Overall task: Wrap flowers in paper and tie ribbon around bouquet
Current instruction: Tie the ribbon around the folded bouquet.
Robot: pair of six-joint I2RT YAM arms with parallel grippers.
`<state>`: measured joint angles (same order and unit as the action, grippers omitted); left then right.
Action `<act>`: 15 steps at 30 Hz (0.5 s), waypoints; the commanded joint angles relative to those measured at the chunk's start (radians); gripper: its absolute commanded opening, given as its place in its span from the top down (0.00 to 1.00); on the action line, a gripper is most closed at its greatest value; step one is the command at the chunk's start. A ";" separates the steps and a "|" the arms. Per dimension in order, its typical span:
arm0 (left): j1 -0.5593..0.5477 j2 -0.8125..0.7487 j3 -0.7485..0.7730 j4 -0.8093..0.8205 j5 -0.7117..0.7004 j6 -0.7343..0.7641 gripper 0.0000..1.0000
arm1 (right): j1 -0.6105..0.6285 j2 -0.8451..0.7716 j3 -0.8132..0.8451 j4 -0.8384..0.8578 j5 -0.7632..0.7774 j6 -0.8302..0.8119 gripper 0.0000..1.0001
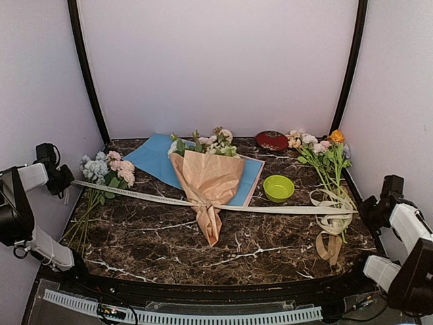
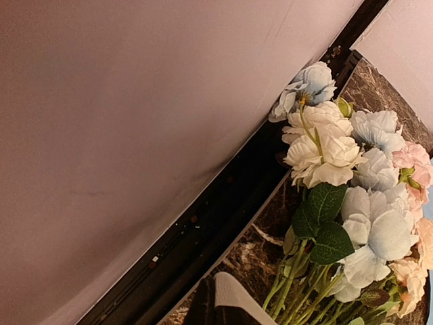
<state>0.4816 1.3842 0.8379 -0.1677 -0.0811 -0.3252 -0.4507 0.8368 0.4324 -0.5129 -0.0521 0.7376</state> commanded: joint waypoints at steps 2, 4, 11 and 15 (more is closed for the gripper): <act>0.095 -0.011 0.001 0.025 -0.056 -0.036 1.00 | -0.063 0.037 -0.018 0.158 0.052 -0.036 1.00; 0.133 -0.006 -0.006 0.027 -0.035 -0.055 1.00 | -0.082 0.055 -0.031 0.172 0.053 -0.053 1.00; 0.202 -0.004 -0.009 0.028 -0.022 -0.080 1.00 | -0.197 0.124 -0.112 0.255 0.031 -0.113 1.00; 0.208 -0.010 -0.008 0.023 -0.036 -0.076 1.00 | -0.216 0.144 -0.095 0.263 0.034 -0.143 1.00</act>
<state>0.5789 1.3815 0.8364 -0.1669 0.0898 -0.2920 -0.6304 0.9714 0.3199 -0.3695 -0.1043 0.6380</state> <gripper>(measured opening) 0.003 0.004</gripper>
